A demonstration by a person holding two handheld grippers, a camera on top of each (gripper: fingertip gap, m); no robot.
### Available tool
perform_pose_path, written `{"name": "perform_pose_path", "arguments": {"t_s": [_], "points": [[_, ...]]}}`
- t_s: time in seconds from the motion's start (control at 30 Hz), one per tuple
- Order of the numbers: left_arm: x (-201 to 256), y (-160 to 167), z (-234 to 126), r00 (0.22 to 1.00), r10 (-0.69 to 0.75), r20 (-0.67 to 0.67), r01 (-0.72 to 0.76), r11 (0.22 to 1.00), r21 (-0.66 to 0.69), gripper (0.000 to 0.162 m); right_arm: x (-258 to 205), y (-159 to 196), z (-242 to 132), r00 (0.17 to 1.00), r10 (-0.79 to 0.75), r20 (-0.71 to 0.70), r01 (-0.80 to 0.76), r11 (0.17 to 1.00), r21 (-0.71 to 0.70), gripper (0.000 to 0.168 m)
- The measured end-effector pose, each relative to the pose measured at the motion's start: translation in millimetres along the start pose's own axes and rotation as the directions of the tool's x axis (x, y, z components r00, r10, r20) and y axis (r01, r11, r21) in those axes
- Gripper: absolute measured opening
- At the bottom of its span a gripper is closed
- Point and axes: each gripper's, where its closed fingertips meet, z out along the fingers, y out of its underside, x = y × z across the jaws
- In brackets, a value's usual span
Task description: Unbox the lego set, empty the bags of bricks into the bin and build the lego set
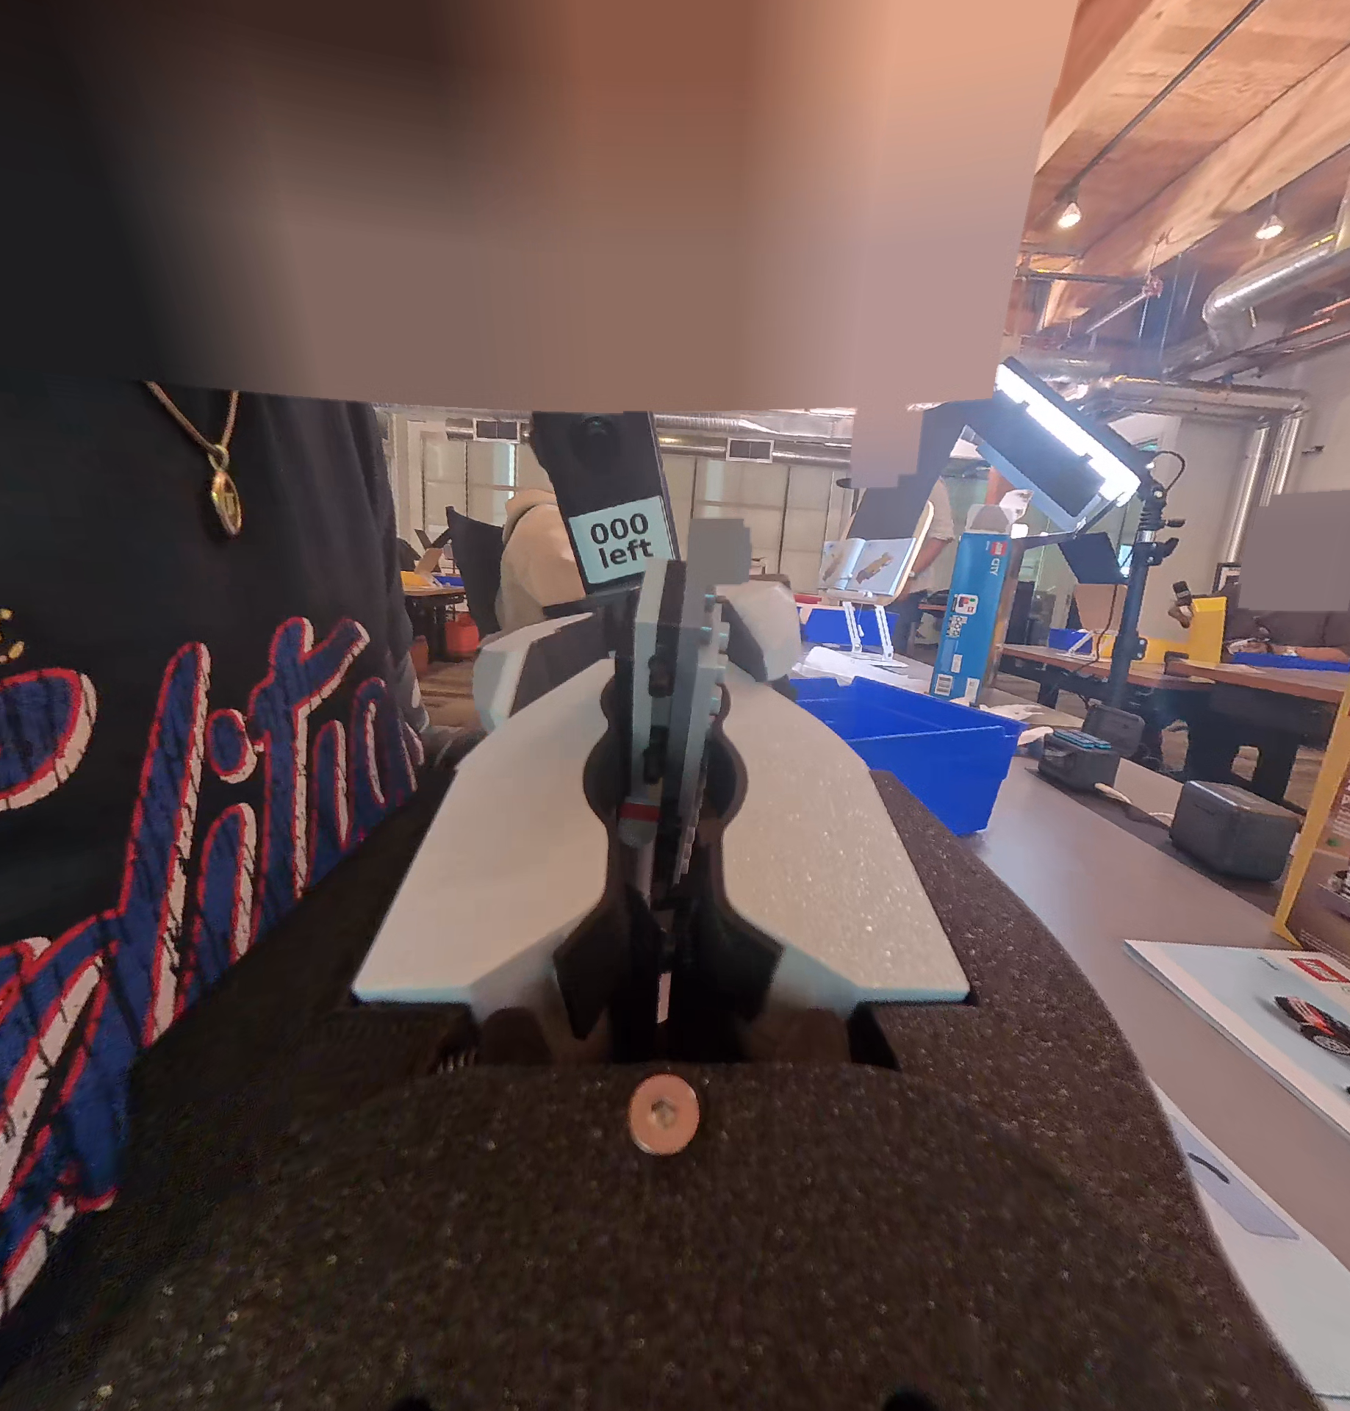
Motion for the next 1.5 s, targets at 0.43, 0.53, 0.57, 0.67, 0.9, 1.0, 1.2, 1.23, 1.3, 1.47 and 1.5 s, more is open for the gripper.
{"name": "perform_pose_path", "arguments": {"t_s": [0.43,0.53,0.57,0.67,0.9,1.0,1.2,1.23,1.3,1.47,1.5], "points": [[-12,-27,-35,0.987,0.108,0.115,-0.119,0.989,0.091,0.019,19,14,-3,0.987,-0.135,-0.091,0.122,0.983,-0.138,0.018],[-18,-31,-46,0.98,0.09,0.175,-0.116,0.983,0.144,0.03,22,12,-2,0.986,-0.14,-0.089,0.13,0.985,-0.111,0.018],[-21,-30,-48,0.974,0.085,0.208,-0.118,0.981,0.154,0.031,24,13,-1,0.986,-0.14,-0.093,0.129,0.985,-0.116,0.018],[-30,-21,-50,0.957,0.081,0.277,-0.121,0.984,0.128,0.031,29,13,1,0.986,-0.127,-0.109,0.118,0.99,-0.078,0.018],[-46,-8,-60,0.919,-0.064,0.388,0.014,0.992,0.129,0.04,33,-28,-18,0.997,-0.012,-0.07,0.029,0.97,0.243,0.018],[-41,-8,-56,0.928,-0.203,0.313,0.142,0.968,0.208,0.044,27,-38,-24,0.999,-0.03,-0.044,0.041,0.959,0.28,0.018],[-20,-3,-22,0.969,-0.014,0.245,0.003,0.999,0.043,0.044,10,-53,-26,0.997,-0.081,0.017,0.07,0.932,0.355,0.018],[-16,-4,-17,0.972,0.032,0.234,-0.037,0.999,0.013,0.044,10,-51,-25,0.996,-0.084,0.018,0.072,0.935,0.346,0.018],[-12,-5,-9,0.972,0.096,0.216,-0.092,0.995,-0.029,0.044,7,-51,-25,0.995,-0.09,0.034,0.073,0.936,0.345,0.018],[-15,5,-2,0.968,0.162,0.194,-0.142,0.984,-0.11,0.042,-2,-49,-21,0.99,-0.117,0.078,0.086,0.944,0.318,0.018],[-14,5,-1,0.968,0.167,0.189,-0.147,0.982,-0.114,0.04,-3,-48,-20,0.989,-0.119,0.086,0.088,0.948,0.307,0.018]]}}
